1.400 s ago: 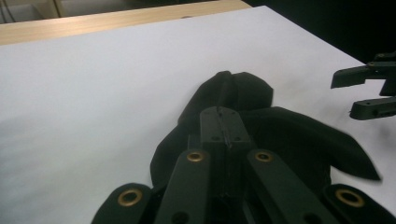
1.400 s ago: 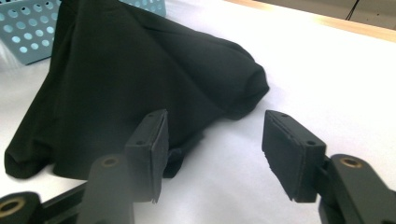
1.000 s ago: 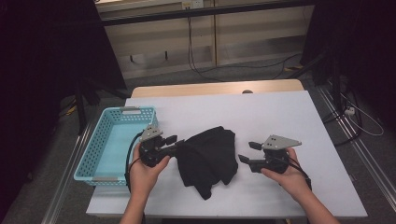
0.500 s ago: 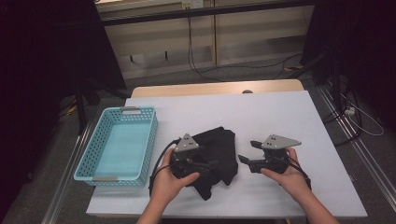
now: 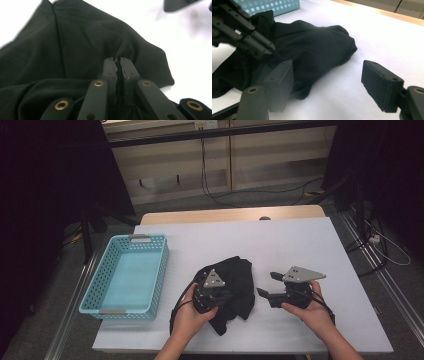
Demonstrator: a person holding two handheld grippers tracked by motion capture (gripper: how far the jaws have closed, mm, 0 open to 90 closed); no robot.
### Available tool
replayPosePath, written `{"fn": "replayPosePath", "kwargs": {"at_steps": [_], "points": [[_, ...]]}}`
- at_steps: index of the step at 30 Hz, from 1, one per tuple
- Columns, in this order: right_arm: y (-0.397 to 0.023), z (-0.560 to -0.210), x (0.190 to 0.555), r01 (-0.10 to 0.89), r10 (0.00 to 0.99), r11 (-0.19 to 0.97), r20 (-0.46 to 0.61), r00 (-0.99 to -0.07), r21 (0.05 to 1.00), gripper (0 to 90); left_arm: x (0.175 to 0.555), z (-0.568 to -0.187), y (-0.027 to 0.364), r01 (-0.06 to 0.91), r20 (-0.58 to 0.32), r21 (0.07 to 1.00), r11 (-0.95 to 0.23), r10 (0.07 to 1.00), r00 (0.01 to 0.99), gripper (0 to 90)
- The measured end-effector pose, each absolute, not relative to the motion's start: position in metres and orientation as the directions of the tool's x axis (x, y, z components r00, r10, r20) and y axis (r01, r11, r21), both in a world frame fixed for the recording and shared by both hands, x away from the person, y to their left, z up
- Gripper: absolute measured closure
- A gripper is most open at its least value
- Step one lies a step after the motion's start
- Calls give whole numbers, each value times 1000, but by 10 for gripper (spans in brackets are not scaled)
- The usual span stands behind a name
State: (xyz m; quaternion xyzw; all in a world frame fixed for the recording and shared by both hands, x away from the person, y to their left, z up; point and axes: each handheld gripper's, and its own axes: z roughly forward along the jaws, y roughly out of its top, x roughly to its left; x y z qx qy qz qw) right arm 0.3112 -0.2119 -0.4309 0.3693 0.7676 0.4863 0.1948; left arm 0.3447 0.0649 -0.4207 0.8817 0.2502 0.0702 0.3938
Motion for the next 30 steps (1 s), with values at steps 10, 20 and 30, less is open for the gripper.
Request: {"fn": "replayPosePath", "kwargs": {"at_steps": [10,20,30], "points": [[-192,-430,308,344,712,287,41,-700,894,260,368,-393,102,428,-142,830,-357,607,782,847],[-156,-436,309,320,648,389,-9,-762,864,396,377,-409,104,433,-141,832,-345,624,769,836],[-140,-440,312,293,605,451,-47,-795,843,889,371,-409,101,414,-140,842,-347,600,788,719]]}}
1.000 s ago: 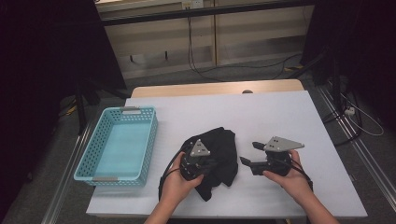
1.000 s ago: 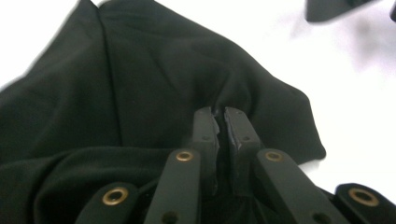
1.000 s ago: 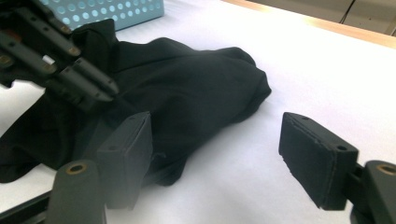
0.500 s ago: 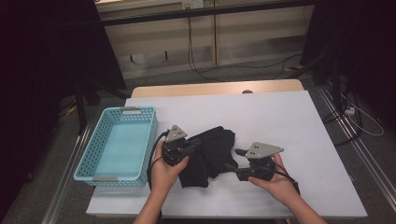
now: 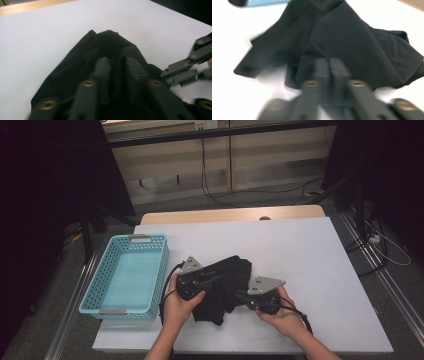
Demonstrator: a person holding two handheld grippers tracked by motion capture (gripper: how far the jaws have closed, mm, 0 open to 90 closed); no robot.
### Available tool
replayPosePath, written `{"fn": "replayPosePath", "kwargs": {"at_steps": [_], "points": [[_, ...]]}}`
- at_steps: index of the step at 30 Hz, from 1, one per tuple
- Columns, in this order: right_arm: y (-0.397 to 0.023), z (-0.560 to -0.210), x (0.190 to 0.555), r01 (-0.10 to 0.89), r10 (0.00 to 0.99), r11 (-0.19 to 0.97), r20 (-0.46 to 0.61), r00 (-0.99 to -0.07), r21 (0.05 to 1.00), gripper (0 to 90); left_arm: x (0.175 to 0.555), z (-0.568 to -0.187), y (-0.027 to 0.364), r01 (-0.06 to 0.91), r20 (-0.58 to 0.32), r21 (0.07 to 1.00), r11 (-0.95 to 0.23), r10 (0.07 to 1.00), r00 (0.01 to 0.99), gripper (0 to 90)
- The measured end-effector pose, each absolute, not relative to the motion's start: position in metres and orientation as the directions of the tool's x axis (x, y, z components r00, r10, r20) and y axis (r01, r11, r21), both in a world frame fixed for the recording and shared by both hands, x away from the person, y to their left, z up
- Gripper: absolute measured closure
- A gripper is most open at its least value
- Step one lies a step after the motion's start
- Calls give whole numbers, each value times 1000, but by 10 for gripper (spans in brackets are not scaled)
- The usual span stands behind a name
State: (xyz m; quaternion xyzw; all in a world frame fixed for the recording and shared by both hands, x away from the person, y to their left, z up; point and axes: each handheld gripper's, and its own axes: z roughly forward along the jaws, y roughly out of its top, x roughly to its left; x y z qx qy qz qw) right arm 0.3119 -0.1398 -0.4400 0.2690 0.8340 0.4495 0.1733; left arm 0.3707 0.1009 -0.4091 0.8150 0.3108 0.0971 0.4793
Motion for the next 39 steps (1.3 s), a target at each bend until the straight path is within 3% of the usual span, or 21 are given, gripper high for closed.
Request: {"fn": "replayPosePath", "kwargs": {"at_steps": [2,3,6,7,13,17,23,26,28,30,31,32,35,39], "points": [[-142,-439,313,295,610,438,-40,-792,849,900,370,-409,101,404,-130,847,-345,603,787,559],[-146,-437,314,296,628,427,-45,-777,854,900,370,-408,101,396,-125,854,-336,606,786,559],[-172,-431,323,349,704,357,-4,-710,866,900,368,-404,103,391,-135,865,-315,604,786,379],[-179,-430,325,357,719,345,0,-696,868,900,368,-403,104,390,-137,866,-312,601,787,357],[-218,-429,333,415,788,274,45,-614,868,900,366,-397,108,369,-113,872,-323,601,791,307],[-254,-433,338,480,857,212,74,-511,851,900,366,-394,111,360,-100,873,-329,602,792,281],[-280,-436,338,514,908,197,42,-416,835,900,367,-395,114,360,-94,871,-334,607,789,271],[-284,-437,335,487,901,212,23,-433,848,897,368,-396,115,356,-81,869,-343,612,787,256],[-282,-437,334,482,894,222,19,-447,848,873,368,-396,115,355,-79,869,-345,611,787,252],[-274,-437,330,475,880,260,-3,-475,841,757,368,-396,115,355,-78,867,-349,609,789,250],[-266,-435,326,453,866,294,-33,-500,841,654,368,-396,114,355,-76,867,-351,610,789,243],[-266,-435,326,453,866,294,-33,-500,841,654,369,-396,114,355,-75,866,-352,610,789,243],[-254,-429,319,426,848,302,-36,-528,853,501,369,-397,115,351,-66,864,-360,609,790,234],[-236,-424,309,396,796,301,0,-605,867,465,369,-397,115,353,-64,861,-367,610,790,227]]}}
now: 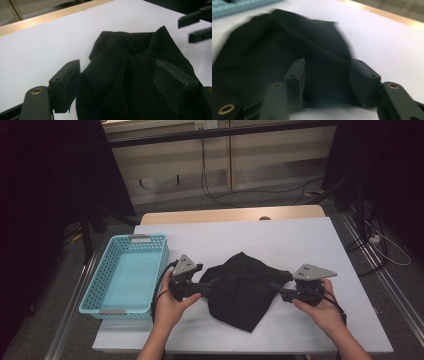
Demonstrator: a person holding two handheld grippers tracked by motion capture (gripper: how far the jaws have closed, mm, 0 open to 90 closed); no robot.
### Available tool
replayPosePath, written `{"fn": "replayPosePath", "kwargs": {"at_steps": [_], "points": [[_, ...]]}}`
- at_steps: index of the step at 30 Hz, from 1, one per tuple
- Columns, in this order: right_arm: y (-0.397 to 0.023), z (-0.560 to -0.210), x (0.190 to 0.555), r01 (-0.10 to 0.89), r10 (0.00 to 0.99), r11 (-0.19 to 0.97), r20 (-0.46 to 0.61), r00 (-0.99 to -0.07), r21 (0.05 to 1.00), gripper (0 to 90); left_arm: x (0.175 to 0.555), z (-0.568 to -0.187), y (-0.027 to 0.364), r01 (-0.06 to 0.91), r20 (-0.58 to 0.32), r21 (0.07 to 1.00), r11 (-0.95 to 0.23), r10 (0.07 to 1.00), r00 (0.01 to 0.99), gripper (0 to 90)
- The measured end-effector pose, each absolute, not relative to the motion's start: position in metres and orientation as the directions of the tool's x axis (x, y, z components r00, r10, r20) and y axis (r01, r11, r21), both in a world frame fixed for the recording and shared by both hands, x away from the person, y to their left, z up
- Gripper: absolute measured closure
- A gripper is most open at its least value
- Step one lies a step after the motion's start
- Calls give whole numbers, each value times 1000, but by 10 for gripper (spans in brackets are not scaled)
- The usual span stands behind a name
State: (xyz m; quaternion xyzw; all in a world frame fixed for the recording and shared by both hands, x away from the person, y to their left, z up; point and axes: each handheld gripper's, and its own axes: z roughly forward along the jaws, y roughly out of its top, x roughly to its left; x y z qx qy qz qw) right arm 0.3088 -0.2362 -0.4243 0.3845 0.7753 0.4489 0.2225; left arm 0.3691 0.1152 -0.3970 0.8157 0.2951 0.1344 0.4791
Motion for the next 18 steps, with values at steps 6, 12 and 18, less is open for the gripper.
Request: {"fn": "replayPosePath", "kwargs": {"at_steps": [6,12,18], "points": [[-194,-427,295,362,672,367,25,-740,857,541,370,-399,116,348,-54,857,-380,605,794,220],[-159,-435,282,335,554,458,31,-832,823,597,370,-399,118,353,-60,859,-372,612,789,217],[-139,-457,279,333,486,563,23,-874,756,402,370,-400,120,359,-67,859,-366,614,786,214]]}}
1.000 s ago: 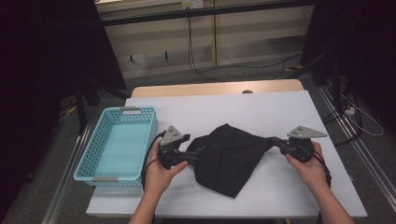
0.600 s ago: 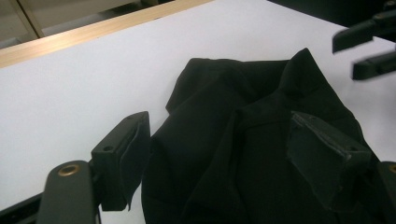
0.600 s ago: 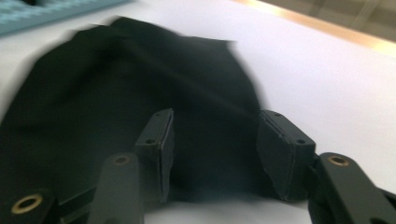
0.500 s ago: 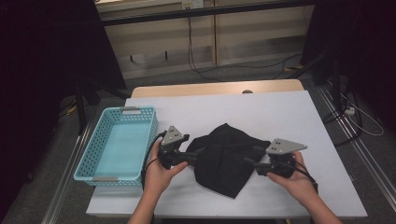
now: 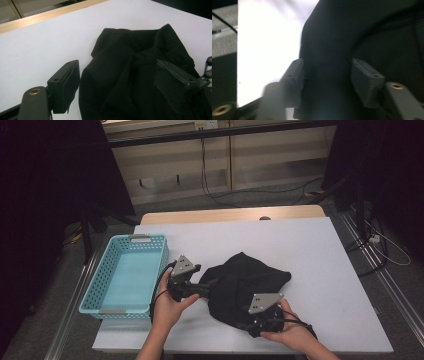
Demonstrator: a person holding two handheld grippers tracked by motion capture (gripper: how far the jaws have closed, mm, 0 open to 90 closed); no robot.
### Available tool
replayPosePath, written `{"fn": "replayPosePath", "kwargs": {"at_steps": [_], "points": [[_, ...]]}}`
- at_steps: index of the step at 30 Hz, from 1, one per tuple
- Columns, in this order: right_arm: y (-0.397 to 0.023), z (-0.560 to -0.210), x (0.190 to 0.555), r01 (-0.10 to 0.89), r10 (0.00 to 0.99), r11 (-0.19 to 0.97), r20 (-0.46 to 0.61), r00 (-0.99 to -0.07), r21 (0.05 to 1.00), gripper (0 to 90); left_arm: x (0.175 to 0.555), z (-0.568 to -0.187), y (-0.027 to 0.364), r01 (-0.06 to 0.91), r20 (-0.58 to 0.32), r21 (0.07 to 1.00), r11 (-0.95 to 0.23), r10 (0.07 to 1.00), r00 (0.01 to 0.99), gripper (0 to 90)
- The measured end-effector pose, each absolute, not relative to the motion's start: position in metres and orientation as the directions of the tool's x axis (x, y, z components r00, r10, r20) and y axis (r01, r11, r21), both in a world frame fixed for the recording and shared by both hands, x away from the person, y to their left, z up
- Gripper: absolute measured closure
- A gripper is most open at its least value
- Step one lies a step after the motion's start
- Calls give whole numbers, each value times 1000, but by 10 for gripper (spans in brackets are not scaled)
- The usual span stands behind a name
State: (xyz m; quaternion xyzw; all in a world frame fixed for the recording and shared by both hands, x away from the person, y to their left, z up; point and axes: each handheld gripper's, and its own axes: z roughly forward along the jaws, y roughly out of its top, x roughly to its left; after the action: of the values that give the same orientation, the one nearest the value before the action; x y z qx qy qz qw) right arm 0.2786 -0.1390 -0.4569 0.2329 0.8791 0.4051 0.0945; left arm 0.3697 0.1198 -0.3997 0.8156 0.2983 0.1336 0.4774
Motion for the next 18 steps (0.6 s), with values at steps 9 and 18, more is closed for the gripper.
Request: {"fn": "replayPosePath", "kwargs": {"at_steps": [9,18], "points": [[-134,-455,279,299,470,596,-22,-882,745,879,371,-403,118,371,-76,853,-369,614,786,211],[-183,-435,303,383,614,384,78,-785,840,893,369,-401,117,365,-79,856,-366,605,793,211]]}}
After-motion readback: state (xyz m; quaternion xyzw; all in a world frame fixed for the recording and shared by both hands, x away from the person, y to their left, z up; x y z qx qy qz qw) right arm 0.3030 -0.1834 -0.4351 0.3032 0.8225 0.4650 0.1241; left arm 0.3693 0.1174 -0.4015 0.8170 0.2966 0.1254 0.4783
